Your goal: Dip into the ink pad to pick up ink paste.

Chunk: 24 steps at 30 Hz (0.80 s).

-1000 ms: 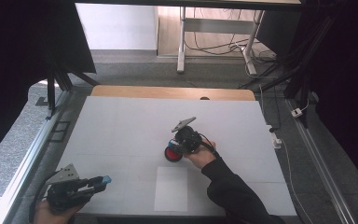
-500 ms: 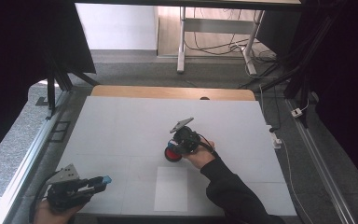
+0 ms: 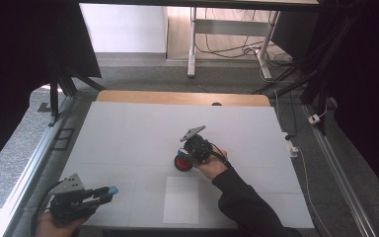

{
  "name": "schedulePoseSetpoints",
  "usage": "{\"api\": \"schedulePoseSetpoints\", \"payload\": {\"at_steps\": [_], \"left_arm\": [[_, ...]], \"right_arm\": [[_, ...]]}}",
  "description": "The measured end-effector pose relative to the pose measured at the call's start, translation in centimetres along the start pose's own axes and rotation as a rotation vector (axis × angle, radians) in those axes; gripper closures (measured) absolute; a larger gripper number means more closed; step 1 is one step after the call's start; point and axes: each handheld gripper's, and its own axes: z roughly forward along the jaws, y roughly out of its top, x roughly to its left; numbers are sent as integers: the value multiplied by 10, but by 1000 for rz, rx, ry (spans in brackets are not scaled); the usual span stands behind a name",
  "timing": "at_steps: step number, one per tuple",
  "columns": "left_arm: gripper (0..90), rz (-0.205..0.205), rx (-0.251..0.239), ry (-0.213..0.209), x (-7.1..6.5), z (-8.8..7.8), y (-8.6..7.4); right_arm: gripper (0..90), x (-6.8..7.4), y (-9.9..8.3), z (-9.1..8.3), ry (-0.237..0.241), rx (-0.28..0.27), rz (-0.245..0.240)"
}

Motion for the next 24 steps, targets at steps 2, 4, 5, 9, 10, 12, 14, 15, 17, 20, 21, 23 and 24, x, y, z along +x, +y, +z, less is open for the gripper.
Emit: {"api": "schedulePoseSetpoints", "payload": {"at_steps": [2, 4, 5, 9, 10, 12, 14, 15, 17, 20, 21, 23, 24], "left_arm": [[683, -1, 0, -1, 0, 0, 0], [683, 0, -1, -3, 0, 0, 0], [683, 1, -1, -3, 0, 0, 0], [683, -1, -1, -4, 0, 0, 0], [683, -1, -1, -5, 0, 0, 0], [683, -3, -2, -5, 0, 0, 0], [683, -2, -1, -5, 0, 0, 0], [683, -3, -2, -5, 0, 0, 0], [683, -3, -2, -5, 0, 0, 0], [683, -4, -2, -5, 0, 0, 0], [683, -4, -2, -5, 1, 0, 0], [683, -5, -2, -6, 1, 0, 0], [683, -6, -3, -6, 1, 0, 0]], "right_arm": [[707, -1, -1, 0, 8, -8, 19], [707, -3, -2, -1, 13, -13, 27], [707, -3, -2, -1, 17, -15, 34], [707, -1, 0, -5, 29, -32, 24], [707, 0, 1, -6, 32, -36, 22], [707, 1, 2, -8, 41, -42, 22], [707, 2, 3, -9, 50, -40, 24], [707, 2, 2, -9, 57, -43, 27], [707, 2, 2, -9, 64, -37, 28], [707, 3, 1, -7, 72, -30, 34], [707, 3, 1, -6, 70, -25, 37], [707, 2, 0, -4, 75, -22, 36], [707, 2, 0, -3, 75, -16, 35]]}}
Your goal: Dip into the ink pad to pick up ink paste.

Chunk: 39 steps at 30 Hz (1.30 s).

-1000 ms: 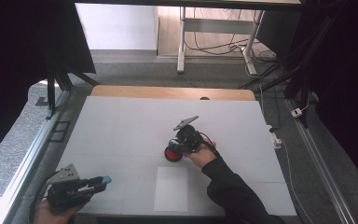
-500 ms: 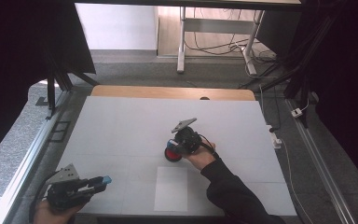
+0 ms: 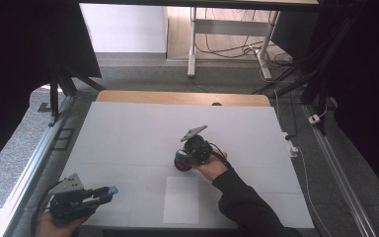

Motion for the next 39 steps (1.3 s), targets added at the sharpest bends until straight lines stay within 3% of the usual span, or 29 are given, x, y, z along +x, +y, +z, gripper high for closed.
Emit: {"api": "schedulePoseSetpoints", "payload": {"at_steps": [7, 13, 19, 26, 28, 30, 39], "left_arm": [[683, 0, 2, -2, 0, 0, 0], [683, 1, 3, 0, 0, 0, 0], [684, -1, 1, 1, 0, 0, 0], [683, -3, 0, -2, 0, 0, 0], [684, -4, -1, -3, 0, 0, 0], [684, -9, 0, -6, 1, 0, 0], [684, -11, 1, -17, 1, 0, 0]], "right_arm": [[708, 1, 0, 3, -11, 19, 7], [709, 12, 3, 4, -74, 40, -51], [709, 7, 1, 4, -41, 29, -21], [709, -12, -7, 3, 60, -17, 93], [710, -14, -8, 3, 70, -22, 106], [710, -13, -7, 3, 67, -22, 102], [709, 4, -3, 4, -29, 1, -4]]}}
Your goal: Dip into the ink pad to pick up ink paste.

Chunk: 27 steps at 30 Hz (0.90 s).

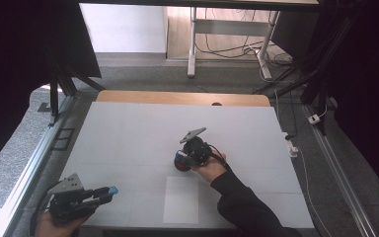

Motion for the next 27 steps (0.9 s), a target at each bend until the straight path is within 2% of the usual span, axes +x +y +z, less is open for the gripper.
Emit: {"api": "schedulePoseSetpoints", "payload": {"at_steps": [2, 6, 11, 17, 21, 27], "left_arm": [[685, 2, 1, -3, 0, 0, 0], [685, 4, -2, -11, 0, 0, 0], [685, 5, 0, -18, 0, 0, 0], [685, 4, -1, -20, 0, 0, 0], [685, -18, -2, -40, 2, -1, 0], [684, -15, -3, -43, 1, -1, 0]], "right_arm": [[709, 0, 0, 0, 1, 2, 4], [708, -6, -3, -1, 33, -15, 36], [708, -7, -5, -1, 45, -36, 41], [707, -7, -5, -2, 45, -35, 31], [707, -6, -5, -2, 38, -33, 15], [706, -4, -5, -3, 25, -40, -2]]}}
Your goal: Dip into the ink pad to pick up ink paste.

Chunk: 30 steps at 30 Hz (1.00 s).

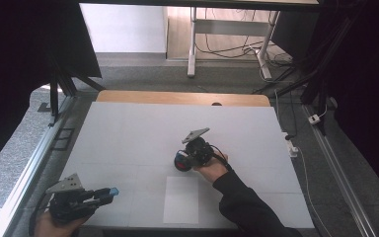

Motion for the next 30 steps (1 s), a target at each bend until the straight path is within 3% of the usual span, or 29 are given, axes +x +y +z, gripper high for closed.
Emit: {"api": "schedulePoseSetpoints", "payload": {"at_steps": [13, 30], "left_arm": [[684, 19, 4, 48, -2, 0, 1], [684, -4, -18, 33, 1, 0, 1]], "right_arm": [[706, -1, 2, -20, 21, -59, 11], [707, 7, 3, -47, 57, -127, 24]]}}
